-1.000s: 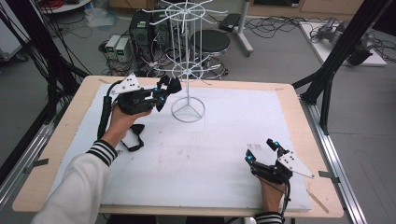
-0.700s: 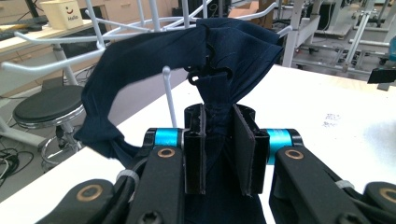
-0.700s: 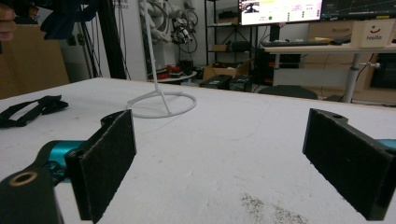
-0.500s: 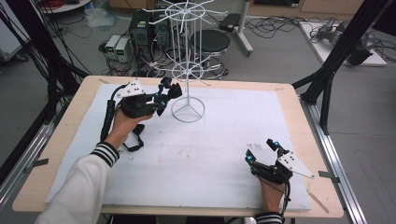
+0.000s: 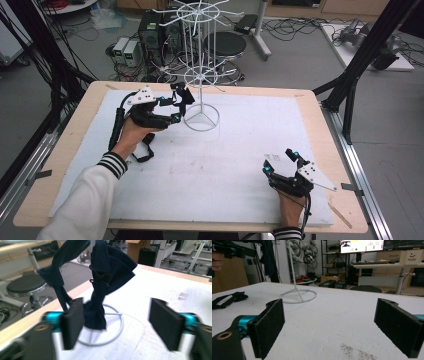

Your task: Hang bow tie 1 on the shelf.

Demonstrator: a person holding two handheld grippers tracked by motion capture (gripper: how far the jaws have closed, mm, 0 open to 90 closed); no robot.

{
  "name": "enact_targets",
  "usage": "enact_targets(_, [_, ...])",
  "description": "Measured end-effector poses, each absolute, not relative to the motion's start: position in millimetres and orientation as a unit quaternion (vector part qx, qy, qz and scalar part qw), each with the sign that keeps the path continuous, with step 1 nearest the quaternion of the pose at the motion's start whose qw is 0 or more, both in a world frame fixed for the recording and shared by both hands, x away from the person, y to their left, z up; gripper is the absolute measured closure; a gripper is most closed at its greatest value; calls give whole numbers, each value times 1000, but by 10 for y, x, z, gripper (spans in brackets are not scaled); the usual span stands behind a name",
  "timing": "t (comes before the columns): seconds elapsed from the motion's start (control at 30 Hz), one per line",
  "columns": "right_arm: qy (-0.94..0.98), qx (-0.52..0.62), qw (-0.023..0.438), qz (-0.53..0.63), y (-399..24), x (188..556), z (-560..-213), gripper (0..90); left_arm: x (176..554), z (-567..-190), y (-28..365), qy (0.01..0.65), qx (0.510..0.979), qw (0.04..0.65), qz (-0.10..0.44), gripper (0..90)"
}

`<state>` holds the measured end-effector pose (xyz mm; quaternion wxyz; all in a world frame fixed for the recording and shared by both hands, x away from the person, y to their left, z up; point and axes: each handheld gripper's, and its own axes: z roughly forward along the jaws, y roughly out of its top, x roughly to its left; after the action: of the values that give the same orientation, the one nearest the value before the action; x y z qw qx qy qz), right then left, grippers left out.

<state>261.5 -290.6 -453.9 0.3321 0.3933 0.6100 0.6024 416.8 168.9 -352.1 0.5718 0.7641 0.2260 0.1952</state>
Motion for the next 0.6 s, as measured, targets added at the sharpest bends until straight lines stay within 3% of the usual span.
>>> enact_targets(0.07, [610,393,332,602,-2904,2614,-4538,90,4167,-3511,1713,227,759,581,189,161])
enact_targets(0.17, [610,393,333,602,-2902,2613,-4538,90,4150,-3495,1749,224,757,585,185,140])
enact_targets(0.6, [611,391,335,601,-2899,2615,-4538,90,3931,-3515,2120,235,734,604,201,130])
